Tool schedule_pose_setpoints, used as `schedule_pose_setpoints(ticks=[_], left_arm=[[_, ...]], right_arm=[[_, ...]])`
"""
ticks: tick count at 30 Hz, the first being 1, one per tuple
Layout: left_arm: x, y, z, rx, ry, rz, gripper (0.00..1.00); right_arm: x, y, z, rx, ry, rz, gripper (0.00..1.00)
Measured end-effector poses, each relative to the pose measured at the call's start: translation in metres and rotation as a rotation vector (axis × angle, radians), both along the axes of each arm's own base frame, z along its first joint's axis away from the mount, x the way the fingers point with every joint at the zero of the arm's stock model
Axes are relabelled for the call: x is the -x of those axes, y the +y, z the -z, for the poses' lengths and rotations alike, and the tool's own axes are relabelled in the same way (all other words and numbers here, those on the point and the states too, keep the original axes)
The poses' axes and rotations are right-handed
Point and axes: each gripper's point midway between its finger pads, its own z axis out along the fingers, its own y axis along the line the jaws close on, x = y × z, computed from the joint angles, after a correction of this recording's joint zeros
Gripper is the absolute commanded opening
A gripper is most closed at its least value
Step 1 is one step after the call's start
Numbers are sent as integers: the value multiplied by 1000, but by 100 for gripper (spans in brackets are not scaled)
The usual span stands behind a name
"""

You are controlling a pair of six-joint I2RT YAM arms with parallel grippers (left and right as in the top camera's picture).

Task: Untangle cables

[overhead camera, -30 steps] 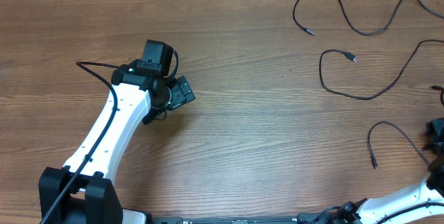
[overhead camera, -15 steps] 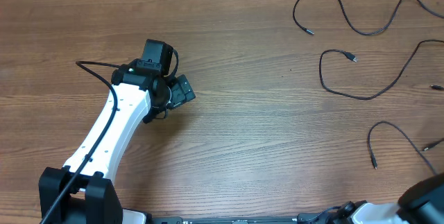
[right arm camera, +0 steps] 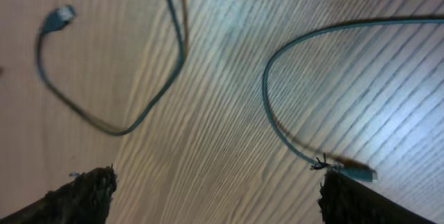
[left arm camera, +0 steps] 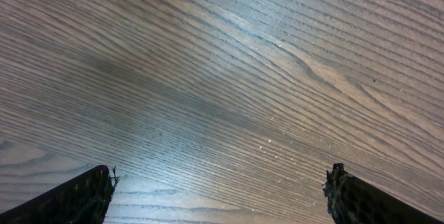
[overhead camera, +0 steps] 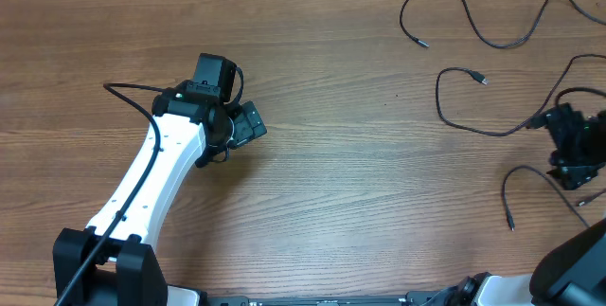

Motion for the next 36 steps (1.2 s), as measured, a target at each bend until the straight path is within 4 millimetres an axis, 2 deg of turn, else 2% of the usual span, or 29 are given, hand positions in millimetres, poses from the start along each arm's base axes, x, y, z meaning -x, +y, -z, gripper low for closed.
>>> schedule_pose_setpoints(ticks=[2,6,12,18,21,25,29,34,36], left_arm=[[0,0,0,0,0,0,99],[0,0,0,0,0,0,100],[0,0,0,0,0,0,99],[0,0,0,0,0,0,99],[0,0,0,1,1,0,99],[0,0,0,3,0,1,100],[0,0,0,2,1,1,100],[0,0,0,3,1,0,100],[0,0,0,3,1,0,99]], right_arm=[[3,2,13,19,30,16,96],[12,6,39,45,79,56,79],[24,7,69,64,105,99,73],[32,11,92,70,103,108,60],[38,14,100,64,112,114,56],[39,15,102,63,115,118,44],[40,15,103,63,116,124,36],[44,18,107,57,129,124,32],[47,19,108,53,137,124,24]])
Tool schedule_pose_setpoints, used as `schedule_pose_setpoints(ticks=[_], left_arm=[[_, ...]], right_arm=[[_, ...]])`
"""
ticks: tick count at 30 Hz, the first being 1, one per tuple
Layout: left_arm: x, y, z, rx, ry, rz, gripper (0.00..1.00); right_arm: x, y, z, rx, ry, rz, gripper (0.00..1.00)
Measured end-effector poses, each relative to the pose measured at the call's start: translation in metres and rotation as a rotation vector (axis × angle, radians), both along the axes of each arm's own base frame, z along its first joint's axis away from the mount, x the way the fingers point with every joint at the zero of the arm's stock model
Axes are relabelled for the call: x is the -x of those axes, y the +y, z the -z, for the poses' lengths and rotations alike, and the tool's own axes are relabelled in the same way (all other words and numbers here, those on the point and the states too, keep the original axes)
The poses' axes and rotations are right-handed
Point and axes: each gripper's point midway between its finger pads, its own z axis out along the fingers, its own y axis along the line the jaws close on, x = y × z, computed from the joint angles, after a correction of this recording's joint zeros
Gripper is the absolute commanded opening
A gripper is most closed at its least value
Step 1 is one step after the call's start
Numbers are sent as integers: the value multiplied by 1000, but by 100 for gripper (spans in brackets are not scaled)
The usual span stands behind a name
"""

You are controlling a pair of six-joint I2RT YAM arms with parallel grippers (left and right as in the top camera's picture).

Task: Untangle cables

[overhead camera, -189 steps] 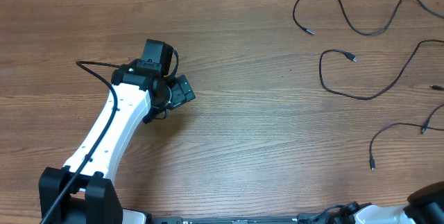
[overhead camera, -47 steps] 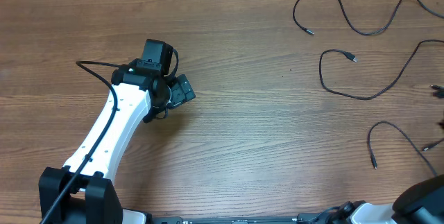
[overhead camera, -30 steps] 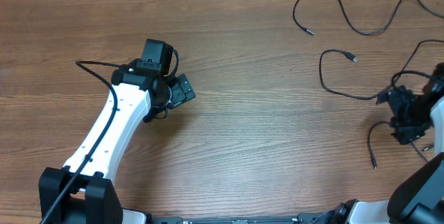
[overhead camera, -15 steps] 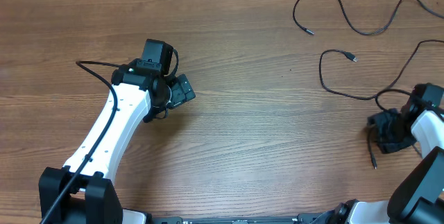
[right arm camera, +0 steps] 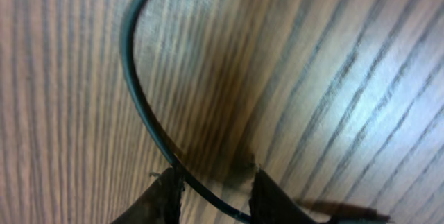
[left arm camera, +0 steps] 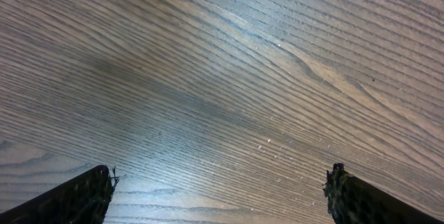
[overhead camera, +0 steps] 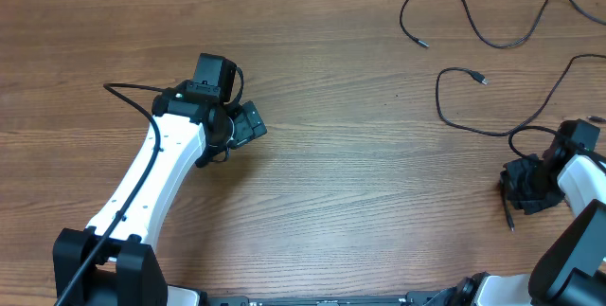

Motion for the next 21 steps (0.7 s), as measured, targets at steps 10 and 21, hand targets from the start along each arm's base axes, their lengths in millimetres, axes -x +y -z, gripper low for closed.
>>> schedule_pose_setpoints(ticks=[10,21], left_arm=[[0,0,0,0,0,0,100],[0,0,0,0,0,0,99]], right_arm=[[5,3,1,-13,20,0,6],[27,16,1,-67,108,-1,4]])
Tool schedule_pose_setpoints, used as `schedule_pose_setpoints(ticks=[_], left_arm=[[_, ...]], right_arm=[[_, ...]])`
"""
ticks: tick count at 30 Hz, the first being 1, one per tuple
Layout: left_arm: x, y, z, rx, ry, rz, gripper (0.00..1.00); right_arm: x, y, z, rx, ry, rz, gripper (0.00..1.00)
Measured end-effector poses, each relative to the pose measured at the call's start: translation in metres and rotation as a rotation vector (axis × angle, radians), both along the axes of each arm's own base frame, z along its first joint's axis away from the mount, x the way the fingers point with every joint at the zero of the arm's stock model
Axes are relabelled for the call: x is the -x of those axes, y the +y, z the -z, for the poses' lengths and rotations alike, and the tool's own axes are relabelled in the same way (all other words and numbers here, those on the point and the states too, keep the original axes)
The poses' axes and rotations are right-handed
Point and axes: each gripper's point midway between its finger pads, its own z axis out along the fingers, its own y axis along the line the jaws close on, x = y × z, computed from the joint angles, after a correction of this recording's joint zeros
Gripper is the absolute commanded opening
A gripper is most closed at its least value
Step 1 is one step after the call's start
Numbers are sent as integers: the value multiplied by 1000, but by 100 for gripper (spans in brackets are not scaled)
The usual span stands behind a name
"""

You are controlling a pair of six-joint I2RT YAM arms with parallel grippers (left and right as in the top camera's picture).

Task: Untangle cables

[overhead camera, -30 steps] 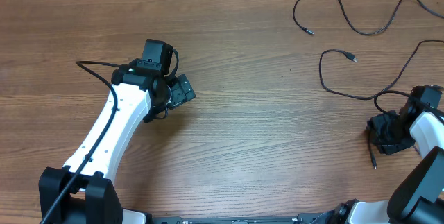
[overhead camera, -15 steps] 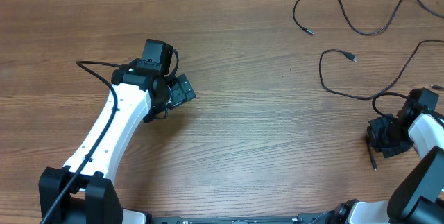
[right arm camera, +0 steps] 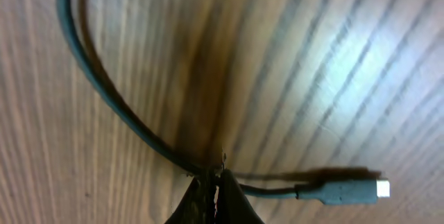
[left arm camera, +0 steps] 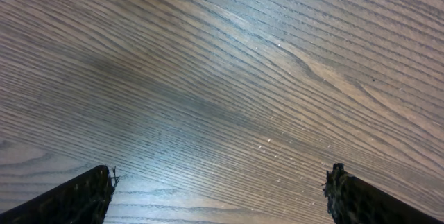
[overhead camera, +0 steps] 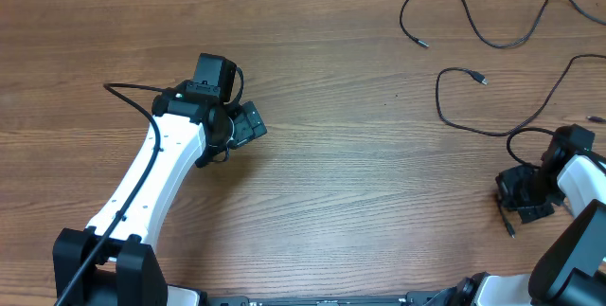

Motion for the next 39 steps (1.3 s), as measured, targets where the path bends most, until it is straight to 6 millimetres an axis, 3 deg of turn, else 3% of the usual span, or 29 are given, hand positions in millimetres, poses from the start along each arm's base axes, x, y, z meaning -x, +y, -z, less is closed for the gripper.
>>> schedule_pose_setpoints(ticks=[22,24,35,38,39], left_arm=[[0,0,0,0,0,0,100],[0,0,0,0,0,0,100],[0,0,0,0,0,0,100],[0,0,0,0,-1,0,100],[0,0,0,0,-1,0,100]], right_arm=[[26,16,-6,-61,101,-3,5],[24,15,-8,-51,84,1,21],[23,14,-14,-49,81,-14,41],[13,8,-21,-30,51,-19,57],[6,4,-23,-16,28,-22,68]])
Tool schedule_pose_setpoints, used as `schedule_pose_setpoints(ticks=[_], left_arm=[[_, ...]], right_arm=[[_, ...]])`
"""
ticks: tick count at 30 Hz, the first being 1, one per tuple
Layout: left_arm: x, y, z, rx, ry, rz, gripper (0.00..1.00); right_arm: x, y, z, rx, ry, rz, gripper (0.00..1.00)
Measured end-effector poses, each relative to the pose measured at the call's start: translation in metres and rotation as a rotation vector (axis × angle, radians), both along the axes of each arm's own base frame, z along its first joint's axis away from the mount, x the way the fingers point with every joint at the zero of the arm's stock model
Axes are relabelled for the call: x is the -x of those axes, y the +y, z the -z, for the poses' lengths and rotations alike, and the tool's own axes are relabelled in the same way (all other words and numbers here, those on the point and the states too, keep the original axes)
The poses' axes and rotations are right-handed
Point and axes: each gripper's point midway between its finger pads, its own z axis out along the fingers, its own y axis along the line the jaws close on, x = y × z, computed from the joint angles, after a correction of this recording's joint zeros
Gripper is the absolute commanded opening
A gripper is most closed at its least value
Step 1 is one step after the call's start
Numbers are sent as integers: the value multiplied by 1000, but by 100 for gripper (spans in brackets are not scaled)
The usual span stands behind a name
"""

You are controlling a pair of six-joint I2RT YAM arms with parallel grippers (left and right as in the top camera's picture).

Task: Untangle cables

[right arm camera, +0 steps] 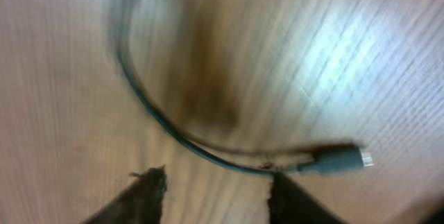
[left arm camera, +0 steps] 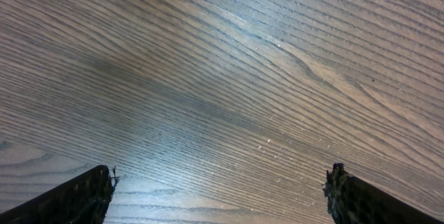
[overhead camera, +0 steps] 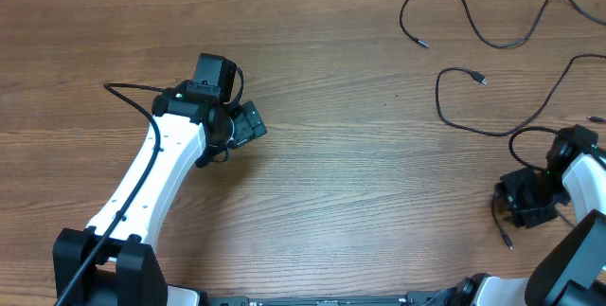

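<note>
Three thin dark cables lie at the table's right. One (overhead camera: 473, 24) curls along the far edge and a second (overhead camera: 492, 132) loops below it. The third cable (right arm camera: 156, 116) curves past my right gripper (right arm camera: 216, 182) and ends in a plug (right arm camera: 338, 160). That gripper is open and low over the wood; the cable lies just beyond the fingertips, free of them. The overhead view shows the right gripper (overhead camera: 519, 198) near the right edge, with the plug end (overhead camera: 508, 243) toward the front. My left gripper (left arm camera: 218, 182) is open over bare wood, seen from overhead (overhead camera: 250, 126) at left centre.
The brown wooden table (overhead camera: 379, 183) fills the overhead view. The left arm's own black lead (overhead camera: 128, 93) runs beside its white link. The right wrist view is blurred.
My right gripper was shut on the third cable near its plug; now its fingers stand apart and the cable lies free in front of them. The plug end sits slightly nearer the front. The left arm is unchanged.
At first my right gripper was wide open above the cables near the right edge. Then it was low and to the left, narrowed around the third cable. Then it was shut on that cable near the plug. Now it is open again. The left arm stayed still throughout.
</note>
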Motion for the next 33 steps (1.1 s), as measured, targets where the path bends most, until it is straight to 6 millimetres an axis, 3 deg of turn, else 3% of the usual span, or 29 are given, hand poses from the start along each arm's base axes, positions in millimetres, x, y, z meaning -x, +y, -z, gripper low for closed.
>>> schedule_pose_setpoints(ticks=[1,2,12,19,33], left_arm=[[0,0,0,0,0,0,100],[0,0,0,0,0,0,100],[0,0,0,0,0,0,100],[0,0,0,0,0,0,100],[0,0,0,0,0,0,100]], right_arm=[[-7,-4,-2,16,-26,-1,76],[-13,-8,-3,30,-48,0,78],[-45,-28,-6,109,-175,-4,77],[-45,-28,1,100,-160,16,55],[-38,-25,25,59,-87,23,42]])
